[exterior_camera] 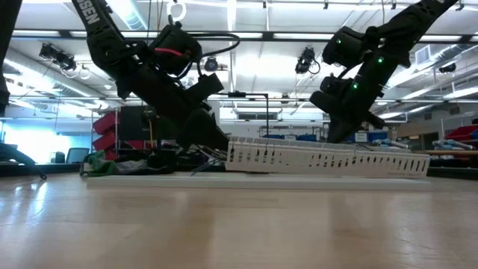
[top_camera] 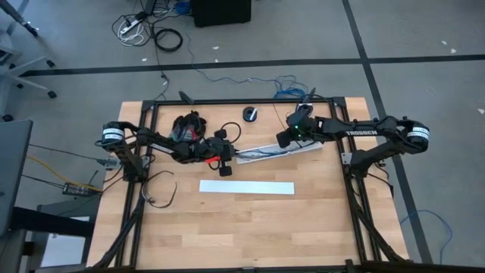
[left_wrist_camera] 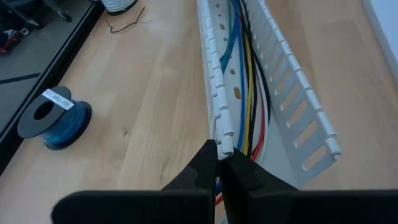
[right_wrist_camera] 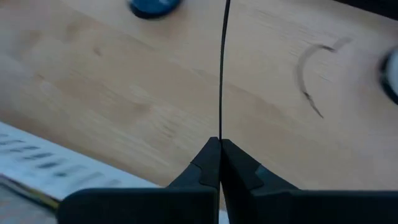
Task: Ziptie cables
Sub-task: Put the ziptied cables into the white cable duct
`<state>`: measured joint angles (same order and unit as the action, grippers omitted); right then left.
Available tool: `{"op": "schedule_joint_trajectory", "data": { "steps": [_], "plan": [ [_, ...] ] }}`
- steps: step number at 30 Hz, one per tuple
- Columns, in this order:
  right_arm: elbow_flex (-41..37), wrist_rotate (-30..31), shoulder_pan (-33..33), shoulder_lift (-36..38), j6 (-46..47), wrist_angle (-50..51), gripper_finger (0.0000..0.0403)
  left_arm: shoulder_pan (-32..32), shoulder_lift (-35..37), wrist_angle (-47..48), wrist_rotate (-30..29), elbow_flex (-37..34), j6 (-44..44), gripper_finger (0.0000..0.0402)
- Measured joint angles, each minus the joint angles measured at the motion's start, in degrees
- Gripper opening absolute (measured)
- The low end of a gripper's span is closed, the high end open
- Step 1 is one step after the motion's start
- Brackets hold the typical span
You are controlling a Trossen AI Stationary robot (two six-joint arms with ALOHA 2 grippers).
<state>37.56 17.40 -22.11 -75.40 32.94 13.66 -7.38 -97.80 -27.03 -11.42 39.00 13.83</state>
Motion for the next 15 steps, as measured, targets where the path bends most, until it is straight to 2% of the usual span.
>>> {"op": "schedule_joint_trajectory", "data": {
  "steps": [9, 15],
  "plan": [
    [0.2, 1.7, 2.1, 0.0, 3.0, 2.8, 0.0000, 0.0, 0.0, 1.4, -1.4, 0.0, -2.7, 0.0000],
    [4.1, 5.2, 6.2, 0.0, 4.6, 7.7, 0.0000, 0.0, 0.0, 1.4, -1.7, 0.0, -3.8, 0.0000]
  ]
}}
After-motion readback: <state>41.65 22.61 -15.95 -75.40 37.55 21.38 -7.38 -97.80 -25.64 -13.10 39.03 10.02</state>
